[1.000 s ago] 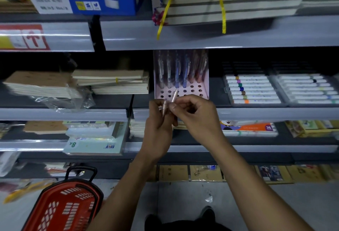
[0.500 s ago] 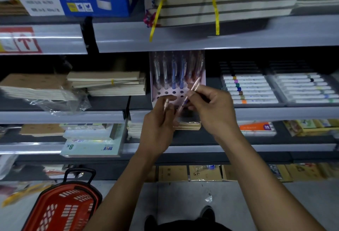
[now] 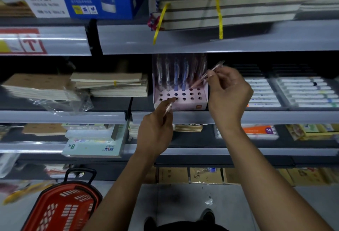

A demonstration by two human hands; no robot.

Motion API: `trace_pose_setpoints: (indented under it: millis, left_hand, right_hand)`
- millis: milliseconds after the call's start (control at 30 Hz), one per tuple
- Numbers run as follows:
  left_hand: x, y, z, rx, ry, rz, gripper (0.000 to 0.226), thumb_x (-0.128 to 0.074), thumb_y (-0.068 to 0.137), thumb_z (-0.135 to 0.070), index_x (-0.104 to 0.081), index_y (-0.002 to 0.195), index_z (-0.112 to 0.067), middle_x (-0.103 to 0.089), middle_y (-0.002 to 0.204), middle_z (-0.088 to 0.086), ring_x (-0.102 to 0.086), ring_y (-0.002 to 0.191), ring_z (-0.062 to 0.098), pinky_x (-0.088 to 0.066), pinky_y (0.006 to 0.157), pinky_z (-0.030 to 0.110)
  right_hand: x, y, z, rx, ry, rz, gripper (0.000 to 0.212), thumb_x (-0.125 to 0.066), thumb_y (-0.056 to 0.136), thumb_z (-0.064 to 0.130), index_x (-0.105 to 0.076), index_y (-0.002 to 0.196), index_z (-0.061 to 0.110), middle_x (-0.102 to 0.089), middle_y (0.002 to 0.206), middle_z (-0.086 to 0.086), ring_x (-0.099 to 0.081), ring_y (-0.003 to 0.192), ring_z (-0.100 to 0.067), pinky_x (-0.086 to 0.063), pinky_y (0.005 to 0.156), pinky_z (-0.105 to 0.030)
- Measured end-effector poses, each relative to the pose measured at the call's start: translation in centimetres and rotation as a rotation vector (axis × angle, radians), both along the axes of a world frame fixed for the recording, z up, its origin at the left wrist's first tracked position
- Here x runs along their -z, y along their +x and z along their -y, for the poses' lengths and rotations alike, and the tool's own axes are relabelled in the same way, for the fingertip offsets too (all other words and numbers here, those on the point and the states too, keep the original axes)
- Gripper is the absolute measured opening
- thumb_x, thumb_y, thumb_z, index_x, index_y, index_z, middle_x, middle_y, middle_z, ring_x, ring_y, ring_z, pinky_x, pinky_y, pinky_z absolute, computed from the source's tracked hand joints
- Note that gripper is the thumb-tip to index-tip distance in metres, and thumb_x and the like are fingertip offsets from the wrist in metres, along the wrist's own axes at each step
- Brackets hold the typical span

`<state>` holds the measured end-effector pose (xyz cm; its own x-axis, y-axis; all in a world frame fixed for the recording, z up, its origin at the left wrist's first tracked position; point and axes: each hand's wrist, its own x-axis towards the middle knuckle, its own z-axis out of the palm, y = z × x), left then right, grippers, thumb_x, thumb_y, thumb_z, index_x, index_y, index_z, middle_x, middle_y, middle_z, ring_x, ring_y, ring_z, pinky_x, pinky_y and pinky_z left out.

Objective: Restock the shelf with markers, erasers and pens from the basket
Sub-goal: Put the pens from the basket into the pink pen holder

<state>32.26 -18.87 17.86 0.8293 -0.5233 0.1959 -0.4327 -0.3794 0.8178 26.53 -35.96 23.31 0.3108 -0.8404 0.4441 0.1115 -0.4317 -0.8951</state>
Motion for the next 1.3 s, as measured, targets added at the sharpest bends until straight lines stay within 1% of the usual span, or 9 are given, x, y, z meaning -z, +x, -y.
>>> trace_pose_setpoints:
  millis: [200,300,567,767,900,967,1133,1233,1300]
  left_hand:
    - [-0.3,0.0,-0.2,0.014,0.009,-0.006,0.039,-0.041,0.112,-0.024,-0.055,0.141,-0.047,-0.049,0.054,-0.009,-0.043,0.043,0.009,-0.037,0.046,0.028]
    - [-0.2,-0.1,-0.2,0.02,0.005,-0.015,0.04,-0.041,0.112,-0.025,-0.055,0.14,-0.049,-0.051,0.056,-0.009,-0.043,0.043,0.009,-0.04,0.046,0.032]
    - [0.2,0.1,-0.2,0.028,-0.012,-0.02,0.039,-0.041,0.111,-0.027,-0.054,0.138,-0.052,-0.055,0.057,-0.014,-0.044,0.043,0.008,-0.041,0.045,0.036]
    - [0.3,0.0,-0.1,0.025,-0.054,-0.026,0.033,-0.043,0.111,-0.025,-0.057,0.133,-0.044,-0.057,0.06,-0.012,-0.047,0.045,0.009,-0.041,0.044,0.032]
    - [-0.1,-0.1,0.1,-0.01,-0.151,-0.066,0.008,-0.05,0.108,-0.024,-0.054,0.108,-0.031,-0.062,0.066,-0.013,-0.052,0.049,0.008,-0.036,0.043,0.018]
    - [-0.2,-0.2,0.0,-0.015,-0.196,-0.102,0.013,-0.055,0.101,-0.019,-0.048,0.099,-0.03,-0.061,0.068,-0.016,-0.052,0.053,0.005,-0.036,0.045,0.013]
    - [0.1,-0.2,0.0,0.094,-0.291,-0.252,0.027,-0.055,0.084,-0.012,-0.036,0.094,-0.029,-0.051,0.067,-0.017,-0.043,0.056,0.002,-0.039,0.052,0.023]
    - [0.1,-0.5,0.2,0.174,-0.331,-0.285,0.03,-0.059,0.084,-0.028,-0.032,0.098,-0.03,-0.059,0.081,-0.023,-0.057,0.074,0.001,-0.05,0.065,0.029]
    - [0.0,-0.8,0.4,0.211,-0.309,-0.293,0.035,-0.06,0.081,-0.037,-0.031,0.101,-0.03,-0.059,0.094,-0.018,-0.065,0.089,0.006,-0.057,0.076,0.038]
  right_hand:
    - [-0.1,0.9,0.1,-0.032,-0.184,-0.212,0.011,-0.074,0.093,0.025,-0.078,0.1,0.017,-0.075,0.082,0.011,-0.072,0.075,-0.003,-0.061,0.073,-0.031]
    - [-1.0,2.0,0.3,-0.019,-0.282,-0.351,0.019,-0.073,0.093,0.03,-0.079,0.093,0.012,-0.077,0.082,0.0,-0.072,0.071,-0.018,-0.06,0.068,-0.036]
    - [-1.3,2.3,0.5,-0.067,-0.398,-0.53,0.021,-0.068,0.098,0.03,-0.08,0.102,0.014,-0.078,0.088,-0.006,-0.073,0.08,-0.026,-0.06,0.075,-0.04]
    - [-1.0,2.3,0.7,-0.086,-0.403,-0.536,0.014,-0.07,0.096,0.026,-0.081,0.099,0.018,-0.078,0.085,-0.003,-0.072,0.079,-0.023,-0.059,0.073,-0.037]
    - [0.0,1.1,-0.2,-0.02,-0.437,-0.444,0.014,-0.071,0.092,0.015,-0.076,0.104,0.012,-0.078,0.093,-0.003,-0.072,0.083,-0.018,-0.054,0.074,-0.023]
    - [0.8,0.2,-0.9,-0.029,-0.421,-0.387,0.014,-0.07,0.093,0.014,-0.073,0.106,0.013,-0.075,0.095,-0.001,-0.07,0.084,-0.014,-0.055,0.075,-0.026]
    - [2.5,-2.1,-2.9,-0.33,-0.309,-0.297,0.011,-0.068,0.096,0.012,-0.076,0.103,0.014,-0.073,0.094,0.005,-0.068,0.083,-0.008,-0.057,0.074,-0.03]
    - [2.9,-2.7,-4.1,-0.541,-0.136,-0.282,0.011,-0.073,0.095,0.022,-0.076,0.106,0.021,-0.073,0.095,0.012,-0.069,0.087,-0.009,-0.057,0.074,-0.023]
    - [3.2,-2.8,-4.7,-0.589,-0.07,-0.279,0.011,-0.078,0.092,0.025,-0.077,0.103,0.023,-0.072,0.091,0.013,-0.069,0.086,-0.01,-0.054,0.074,-0.018]
